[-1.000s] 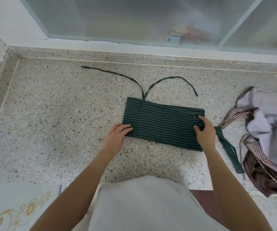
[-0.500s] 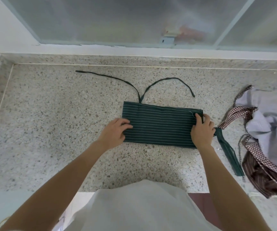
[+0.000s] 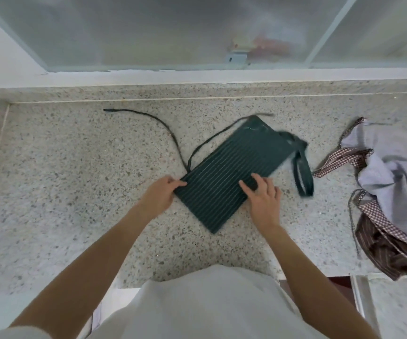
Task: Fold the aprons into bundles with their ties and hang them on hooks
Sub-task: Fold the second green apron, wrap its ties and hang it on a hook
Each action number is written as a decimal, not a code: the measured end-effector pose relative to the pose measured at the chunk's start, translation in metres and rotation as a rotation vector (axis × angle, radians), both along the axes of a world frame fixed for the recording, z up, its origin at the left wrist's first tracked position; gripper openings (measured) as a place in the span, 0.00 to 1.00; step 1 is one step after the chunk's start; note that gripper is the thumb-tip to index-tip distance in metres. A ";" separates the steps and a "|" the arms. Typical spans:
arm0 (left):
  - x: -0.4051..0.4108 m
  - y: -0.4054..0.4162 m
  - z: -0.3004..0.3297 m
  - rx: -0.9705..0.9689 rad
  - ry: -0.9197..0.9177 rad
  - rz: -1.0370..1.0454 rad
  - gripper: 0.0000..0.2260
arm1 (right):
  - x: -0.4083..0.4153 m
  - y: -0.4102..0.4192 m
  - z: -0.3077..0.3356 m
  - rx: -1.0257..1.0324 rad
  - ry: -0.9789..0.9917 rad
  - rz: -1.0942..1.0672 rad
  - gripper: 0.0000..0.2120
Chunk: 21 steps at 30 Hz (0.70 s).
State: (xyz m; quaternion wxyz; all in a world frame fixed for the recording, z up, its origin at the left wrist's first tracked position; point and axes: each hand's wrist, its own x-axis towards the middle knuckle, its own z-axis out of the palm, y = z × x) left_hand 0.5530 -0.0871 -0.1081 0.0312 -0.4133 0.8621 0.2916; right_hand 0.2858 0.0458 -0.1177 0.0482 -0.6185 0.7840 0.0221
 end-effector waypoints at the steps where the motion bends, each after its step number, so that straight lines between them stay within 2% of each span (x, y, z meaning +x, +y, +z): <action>1: 0.002 0.013 0.001 0.032 -0.015 -0.004 0.21 | -0.007 -0.003 0.003 0.004 0.007 -0.006 0.31; 3: 0.005 0.036 0.001 0.058 -0.044 -0.027 0.17 | -0.017 -0.005 0.004 0.013 0.009 0.077 0.33; 5: 0.007 0.052 0.000 -0.053 0.007 -0.076 0.14 | -0.023 -0.007 0.004 0.018 0.000 0.189 0.32; 8: 0.009 0.058 0.001 -0.283 0.191 -0.144 0.10 | -0.026 -0.006 -0.001 -0.011 -0.005 0.272 0.28; 12: -0.003 0.049 0.030 -0.348 0.446 -0.142 0.13 | -0.030 -0.006 0.005 -0.019 -0.148 0.247 0.24; 14: -0.014 0.037 0.050 -0.301 0.517 -0.042 0.13 | -0.031 -0.009 0.006 -0.034 -0.295 0.176 0.18; 17: -0.033 0.014 0.076 -0.259 0.558 0.119 0.12 | -0.026 -0.013 0.006 -0.127 -0.542 -0.074 0.09; 19: -0.049 -0.008 0.086 -0.180 0.524 0.215 0.11 | -0.022 -0.017 0.006 -0.144 -0.642 -0.223 0.06; 21: -0.066 -0.034 0.085 -0.094 0.433 0.284 0.11 | -0.020 -0.023 0.008 -0.123 -0.665 -0.335 0.07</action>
